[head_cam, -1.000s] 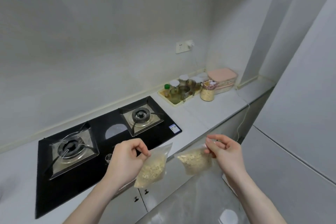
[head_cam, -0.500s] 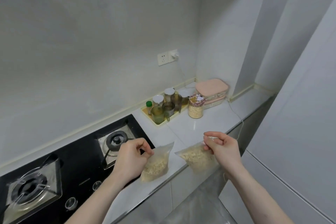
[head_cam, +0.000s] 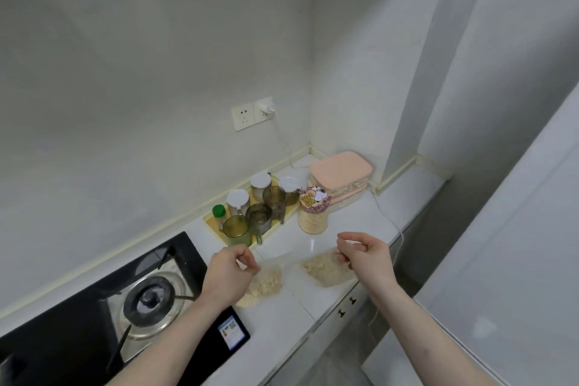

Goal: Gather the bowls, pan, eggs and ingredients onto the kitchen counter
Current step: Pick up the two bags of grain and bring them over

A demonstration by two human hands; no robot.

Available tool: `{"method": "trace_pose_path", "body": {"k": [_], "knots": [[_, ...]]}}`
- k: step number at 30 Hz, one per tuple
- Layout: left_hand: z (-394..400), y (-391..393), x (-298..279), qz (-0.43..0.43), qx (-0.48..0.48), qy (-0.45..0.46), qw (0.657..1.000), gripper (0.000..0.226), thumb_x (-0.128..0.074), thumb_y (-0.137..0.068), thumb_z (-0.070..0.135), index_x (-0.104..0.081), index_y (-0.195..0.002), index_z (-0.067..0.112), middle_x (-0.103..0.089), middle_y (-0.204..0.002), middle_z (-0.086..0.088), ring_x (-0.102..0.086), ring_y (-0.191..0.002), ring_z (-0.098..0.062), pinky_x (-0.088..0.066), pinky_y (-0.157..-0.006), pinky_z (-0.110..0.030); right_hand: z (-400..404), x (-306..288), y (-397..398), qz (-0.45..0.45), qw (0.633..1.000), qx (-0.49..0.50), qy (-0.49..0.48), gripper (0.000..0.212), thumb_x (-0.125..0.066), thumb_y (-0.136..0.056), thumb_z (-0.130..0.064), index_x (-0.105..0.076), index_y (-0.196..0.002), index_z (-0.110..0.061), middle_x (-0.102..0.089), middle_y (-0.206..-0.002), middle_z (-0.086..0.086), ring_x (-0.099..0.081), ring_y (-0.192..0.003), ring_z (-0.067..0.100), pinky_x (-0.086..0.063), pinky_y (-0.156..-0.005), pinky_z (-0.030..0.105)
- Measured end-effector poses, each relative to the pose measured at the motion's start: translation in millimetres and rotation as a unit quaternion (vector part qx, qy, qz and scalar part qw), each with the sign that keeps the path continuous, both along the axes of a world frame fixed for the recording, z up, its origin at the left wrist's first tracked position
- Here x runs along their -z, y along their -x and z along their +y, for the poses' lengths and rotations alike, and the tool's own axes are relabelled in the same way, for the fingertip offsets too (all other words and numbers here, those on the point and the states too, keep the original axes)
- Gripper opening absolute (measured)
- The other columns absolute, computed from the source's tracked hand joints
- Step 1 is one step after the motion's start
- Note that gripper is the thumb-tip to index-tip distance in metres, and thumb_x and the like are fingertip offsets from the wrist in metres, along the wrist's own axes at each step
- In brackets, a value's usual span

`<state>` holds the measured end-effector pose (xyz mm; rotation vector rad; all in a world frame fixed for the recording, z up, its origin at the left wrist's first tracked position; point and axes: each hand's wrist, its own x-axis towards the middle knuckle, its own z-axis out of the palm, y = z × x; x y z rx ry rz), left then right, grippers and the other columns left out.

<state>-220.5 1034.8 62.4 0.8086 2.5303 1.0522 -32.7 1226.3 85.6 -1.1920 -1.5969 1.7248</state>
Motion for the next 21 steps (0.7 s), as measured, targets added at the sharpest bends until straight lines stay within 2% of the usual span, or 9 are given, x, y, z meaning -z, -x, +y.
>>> {"method": "trace_pose_path", "body": {"k": [3, 9, 15, 18, 21], "knots": [[30, 19, 12, -0.014, -0.031, 0.006, 0.999, 0.025, -0.080, -0.082, 0.019, -0.062, -0.065, 0.025, -0.067, -0.079, 0.009, -0.059, -0.065, -0.007, -0.038, -0.048, -0.014, 27, 13, 27, -0.004, 1.000, -0.007, 0.016, 0.009, -0.070, -0.092, -0.010, -0.074, -0.099, -0.013, -0.078, -0.077, 0.010, -0.069, -0.060, 0.010, -0.051, -0.055, 0.013], [74, 49, 25, -0.047, -0.112, 0.006, 0.993, 0.024, -0.078, -0.083, 0.016, -0.061, -0.066, 0.019, -0.068, -0.071, 0.004, -0.063, -0.074, -0.010, -0.045, -0.058, -0.021, 67, 45, 73, -0.001, 0.996, -0.004, 0.086, 0.007, -0.070, -0.092, -0.009, -0.075, -0.097, -0.011, -0.076, -0.072, 0.005, -0.062, -0.055, 0.013, -0.046, -0.058, 0.022], [99, 74, 40, -0.075, -0.176, 0.032, 0.981, 0.027, -0.068, -0.085, 0.003, -0.056, -0.065, 0.016, -0.065, -0.069, 0.006, -0.060, -0.070, -0.003, -0.048, -0.060, -0.020, 96, 73, 131, 0.019, 0.980, -0.015, 0.198, 0.013, -0.071, -0.088, 0.002, -0.073, -0.100, -0.001, -0.074, -0.081, 0.016, -0.055, -0.053, 0.013, -0.044, -0.049, 0.017], [105, 85, 48, -0.078, -0.202, 0.044, 0.975, 0.025, -0.067, -0.085, 0.007, -0.057, -0.066, 0.018, -0.066, -0.072, 0.004, -0.061, -0.072, -0.013, -0.052, -0.064, -0.027, 105, 80, 160, 0.019, 0.963, -0.011, 0.270, 0.019, -0.074, -0.083, 0.007, -0.073, -0.098, -0.003, -0.072, -0.087, 0.015, -0.052, -0.043, 0.004, -0.036, -0.038, 0.014], [110, 91, 54, -0.086, -0.217, 0.054, 0.971, 0.023, -0.064, -0.086, 0.007, -0.058, -0.068, 0.019, -0.066, -0.074, 0.000, -0.063, -0.076, -0.018, -0.059, -0.071, -0.035, 112, 89, 186, -0.001, 0.945, -0.042, 0.323, 0.023, -0.076, -0.080, 0.005, -0.070, -0.086, -0.017, -0.067, -0.075, 0.001, -0.046, -0.044, 0.000, -0.030, -0.038, 0.012]]}}
